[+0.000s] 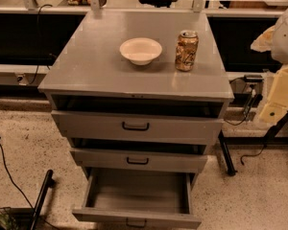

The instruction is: Place orange can into bottom drawer

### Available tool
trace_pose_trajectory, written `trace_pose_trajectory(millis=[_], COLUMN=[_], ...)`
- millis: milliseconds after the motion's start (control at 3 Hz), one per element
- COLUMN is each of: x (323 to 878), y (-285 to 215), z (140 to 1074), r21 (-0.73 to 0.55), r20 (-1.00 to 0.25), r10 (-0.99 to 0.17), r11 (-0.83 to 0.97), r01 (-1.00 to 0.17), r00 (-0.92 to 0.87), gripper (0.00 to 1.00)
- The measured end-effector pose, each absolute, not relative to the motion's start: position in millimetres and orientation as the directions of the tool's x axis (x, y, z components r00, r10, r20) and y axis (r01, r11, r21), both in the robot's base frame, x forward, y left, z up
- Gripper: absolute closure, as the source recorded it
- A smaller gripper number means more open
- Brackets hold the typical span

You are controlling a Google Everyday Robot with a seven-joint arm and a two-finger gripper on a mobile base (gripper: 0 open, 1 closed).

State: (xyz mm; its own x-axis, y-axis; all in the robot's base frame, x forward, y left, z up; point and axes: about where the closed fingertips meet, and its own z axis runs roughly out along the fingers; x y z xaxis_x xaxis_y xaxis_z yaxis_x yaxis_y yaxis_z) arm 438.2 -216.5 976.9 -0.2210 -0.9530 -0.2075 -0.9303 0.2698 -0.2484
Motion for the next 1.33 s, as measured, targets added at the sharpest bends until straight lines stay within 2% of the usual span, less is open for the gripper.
trace_pose_trajectory(millis=[667,1000,1333], x=[451,489,542], y=[-226,-267,-298], z=[973,962,962], r21=[-0.267,-0.32,-0.383], r20=[-0.23,-0.29,-0.42], r10=[-0.938,-0.869,-0.79], r11=[0.316,0.483,0.6], r01=[-0.91,-0.815,-0.702], r00=[-0.258,-0.401,-0.446], gripper=[0.0,0.0,0.0])
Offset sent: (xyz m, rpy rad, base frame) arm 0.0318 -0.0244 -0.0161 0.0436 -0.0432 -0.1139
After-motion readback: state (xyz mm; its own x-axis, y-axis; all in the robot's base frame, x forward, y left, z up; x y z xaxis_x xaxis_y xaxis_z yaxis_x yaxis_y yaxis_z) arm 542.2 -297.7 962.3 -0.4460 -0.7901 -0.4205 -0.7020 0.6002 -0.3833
